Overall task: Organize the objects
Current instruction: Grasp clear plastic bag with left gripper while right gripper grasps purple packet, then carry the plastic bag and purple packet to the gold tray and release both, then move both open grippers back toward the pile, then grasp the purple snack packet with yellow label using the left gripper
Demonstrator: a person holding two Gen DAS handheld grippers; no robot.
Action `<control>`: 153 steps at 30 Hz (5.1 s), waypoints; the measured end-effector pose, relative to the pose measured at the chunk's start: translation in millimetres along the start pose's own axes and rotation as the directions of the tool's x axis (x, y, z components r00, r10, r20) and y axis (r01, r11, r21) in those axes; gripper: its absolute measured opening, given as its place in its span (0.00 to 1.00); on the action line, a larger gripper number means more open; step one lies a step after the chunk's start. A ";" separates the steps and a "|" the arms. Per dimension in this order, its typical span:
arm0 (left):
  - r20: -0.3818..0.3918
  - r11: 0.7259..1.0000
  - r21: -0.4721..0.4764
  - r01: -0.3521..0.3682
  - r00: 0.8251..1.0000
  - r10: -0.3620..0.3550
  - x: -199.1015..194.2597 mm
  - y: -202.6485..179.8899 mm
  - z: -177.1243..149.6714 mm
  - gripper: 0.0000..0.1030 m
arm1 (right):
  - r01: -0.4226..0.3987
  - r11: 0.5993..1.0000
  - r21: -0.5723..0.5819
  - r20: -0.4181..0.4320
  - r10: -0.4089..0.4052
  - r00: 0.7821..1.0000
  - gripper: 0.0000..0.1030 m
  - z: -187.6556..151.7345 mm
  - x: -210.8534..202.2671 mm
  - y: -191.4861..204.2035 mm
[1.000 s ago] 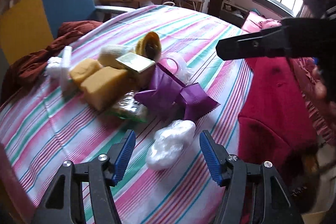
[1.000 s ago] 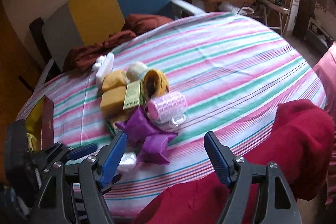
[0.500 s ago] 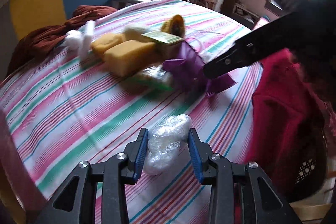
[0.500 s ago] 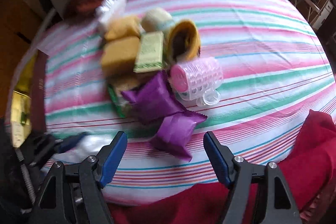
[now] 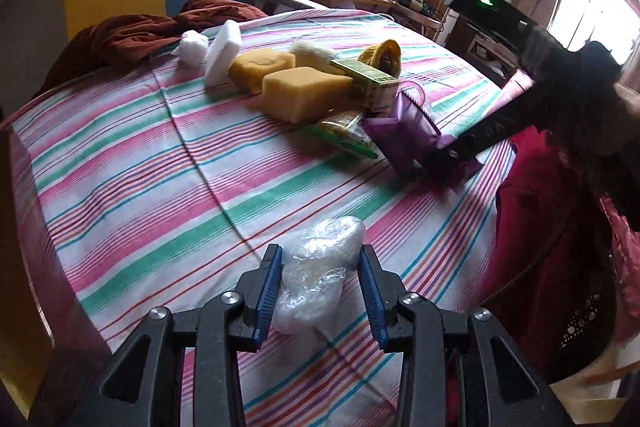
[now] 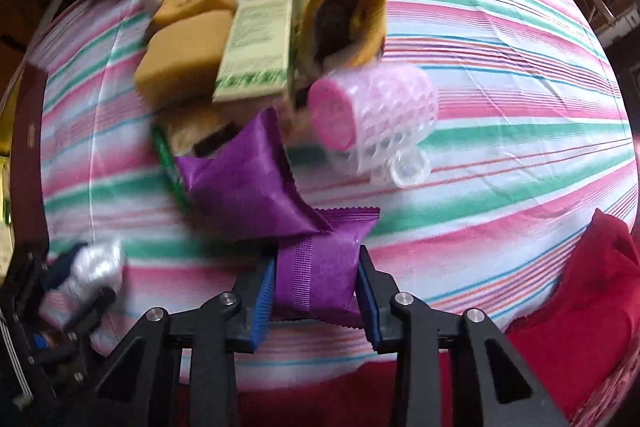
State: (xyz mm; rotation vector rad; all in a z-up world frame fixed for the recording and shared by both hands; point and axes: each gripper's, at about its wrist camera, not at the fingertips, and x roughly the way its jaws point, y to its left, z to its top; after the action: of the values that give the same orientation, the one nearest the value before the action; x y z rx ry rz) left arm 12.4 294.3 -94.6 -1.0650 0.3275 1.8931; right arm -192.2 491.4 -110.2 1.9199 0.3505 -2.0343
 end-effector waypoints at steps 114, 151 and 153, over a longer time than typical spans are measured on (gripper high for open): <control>0.216 0.942 -0.162 -0.292 0.922 0.323 -134.1 62.9 10.2 0.87 | -0.049 0.999 -0.009 0.574 0.045 0.817 0.64 -32.8 -83.9 79.4; -0.014 0.955 0.291 -0.056 0.998 0.063 34.5 -32.3 34.4 0.44 | -0.055 0.998 -0.013 0.342 0.056 0.938 0.70 24.7 -46.7 -23.9; -0.020 0.971 0.234 -0.039 0.999 0.045 34.8 -24.6 34.0 0.45 | -0.032 0.998 -0.058 0.306 0.048 0.951 0.73 39.1 -38.7 -23.3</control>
State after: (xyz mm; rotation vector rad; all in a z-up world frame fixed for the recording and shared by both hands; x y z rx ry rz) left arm 6.5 348.4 -97.0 -0.9304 0.5772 1.8273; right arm -235.5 500.0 -70.0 1.5331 0.2814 -2.2282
